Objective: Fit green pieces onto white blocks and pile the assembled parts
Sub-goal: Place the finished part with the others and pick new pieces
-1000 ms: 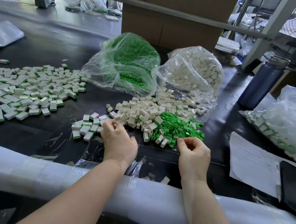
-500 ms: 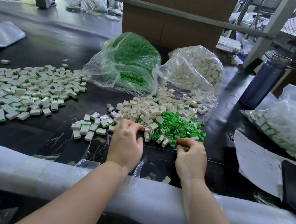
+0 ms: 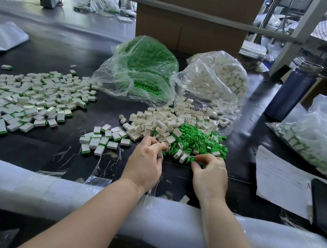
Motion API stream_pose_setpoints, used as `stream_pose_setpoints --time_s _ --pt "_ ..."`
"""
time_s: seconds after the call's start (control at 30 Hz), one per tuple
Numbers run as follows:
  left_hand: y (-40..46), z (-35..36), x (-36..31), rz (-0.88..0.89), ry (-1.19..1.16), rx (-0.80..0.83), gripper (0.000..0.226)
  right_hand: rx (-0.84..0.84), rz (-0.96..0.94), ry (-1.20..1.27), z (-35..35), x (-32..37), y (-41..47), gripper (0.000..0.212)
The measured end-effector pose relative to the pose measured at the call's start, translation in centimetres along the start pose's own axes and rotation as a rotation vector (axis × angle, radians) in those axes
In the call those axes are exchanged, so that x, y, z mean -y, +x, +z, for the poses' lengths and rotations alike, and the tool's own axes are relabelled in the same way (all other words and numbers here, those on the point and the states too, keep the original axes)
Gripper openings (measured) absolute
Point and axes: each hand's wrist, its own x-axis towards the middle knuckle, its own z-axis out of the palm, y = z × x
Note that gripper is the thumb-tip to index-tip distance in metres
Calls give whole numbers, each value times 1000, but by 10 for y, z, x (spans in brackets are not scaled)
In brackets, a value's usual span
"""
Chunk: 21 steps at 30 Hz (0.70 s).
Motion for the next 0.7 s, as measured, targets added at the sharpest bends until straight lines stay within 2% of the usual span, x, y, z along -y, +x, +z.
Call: stream_pose_setpoints --time_s 0.1,0.23,0.5,0.6,0.7 --pt "1 1 1 -19 5 11 32 4 -9 13 0 1 -1 23" --pt "1 1 1 -56 -6 1 21 11 -21 -50 1 2 -1 29" --pt "-3 -2 -4 -3 -113 61 14 -36 -21 -10 2 -1 0 11" --pt "-3 -3 -5 -10 -200 70 13 -86 -82 134 0 0 -1 17" --pt "-3 -4 -5 -37 -310 111 11 -43 -170 364 -2 4 -5 19"
